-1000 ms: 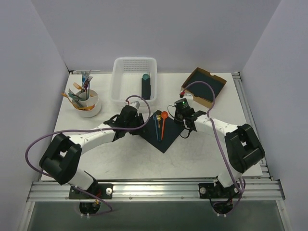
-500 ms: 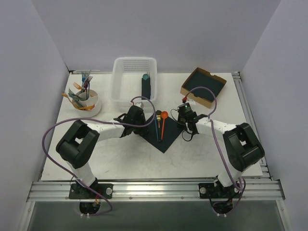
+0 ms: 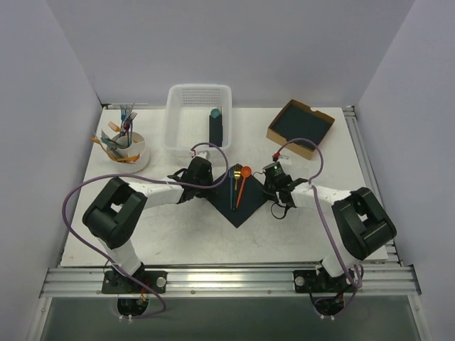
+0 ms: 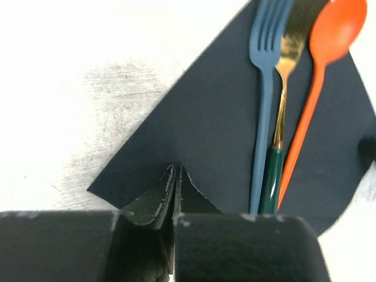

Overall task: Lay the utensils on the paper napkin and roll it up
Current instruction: Roll the napkin at the center of the board.

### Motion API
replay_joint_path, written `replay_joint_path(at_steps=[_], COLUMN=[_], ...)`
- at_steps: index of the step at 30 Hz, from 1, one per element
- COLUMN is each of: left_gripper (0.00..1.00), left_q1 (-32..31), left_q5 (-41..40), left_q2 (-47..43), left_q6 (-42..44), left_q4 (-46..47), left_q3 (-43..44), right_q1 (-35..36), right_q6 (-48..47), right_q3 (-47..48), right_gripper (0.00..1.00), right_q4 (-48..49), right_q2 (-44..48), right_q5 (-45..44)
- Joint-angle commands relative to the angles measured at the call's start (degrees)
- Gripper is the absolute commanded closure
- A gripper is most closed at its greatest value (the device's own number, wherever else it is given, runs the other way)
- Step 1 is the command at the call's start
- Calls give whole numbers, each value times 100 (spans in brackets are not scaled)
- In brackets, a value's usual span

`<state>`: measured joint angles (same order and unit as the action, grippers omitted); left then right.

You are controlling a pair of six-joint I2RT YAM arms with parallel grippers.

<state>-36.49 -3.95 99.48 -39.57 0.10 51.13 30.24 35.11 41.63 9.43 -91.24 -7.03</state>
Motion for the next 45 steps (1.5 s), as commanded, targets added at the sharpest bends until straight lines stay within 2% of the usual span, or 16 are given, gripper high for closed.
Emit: replay_joint_path(at_steps=[1, 12, 17, 19, 23, 26, 30, 35, 38, 45], left_gripper=[98, 97, 98, 98, 98, 97, 97, 97, 97, 97], left_q1=[-7, 1, -7, -7, -7, 10, 80, 633, 1107, 1486], left_q5=[-256, -554, -651, -651, -678, -730, -661, 94, 394, 947], left_q2=[-104, -587, -834, -983, -1317, -1572, -1975, -2511, -3073, -3708], left_q6=[204, 494, 635, 722, 793, 881, 820, 583, 469, 152], left_q4=[-210, -441, -476, -450, -493, -747, -1152, -1346, -1398, -1293], left_q3=[-112, -490, -605, -613, -570, -438, -323, -692, -973, -1483], right_q1=[350, 1870, 2634, 2837, 3417, 3436, 3436, 3453, 3480, 3603], right_q6=[425, 1954, 2061, 1825, 379, -755, -2039, -2720, -2939, -3449], right_q3=[-295, -700, -516, -270, 73, 118, 284, 741, 838, 1084], right_gripper=[100, 100, 100, 100, 98, 88, 66, 62, 56, 56], right_q4=[-872, -1804, -2050, -2033, -1508, -972, -337, -390, -319, -539], right_q2=[378, 1336, 1574, 1496, 1355, 1337, 1066, 284, 177, -86], right_q5=[-325, -905, -1020, -1151, -1231, -864, -169, 341, 659, 1177])
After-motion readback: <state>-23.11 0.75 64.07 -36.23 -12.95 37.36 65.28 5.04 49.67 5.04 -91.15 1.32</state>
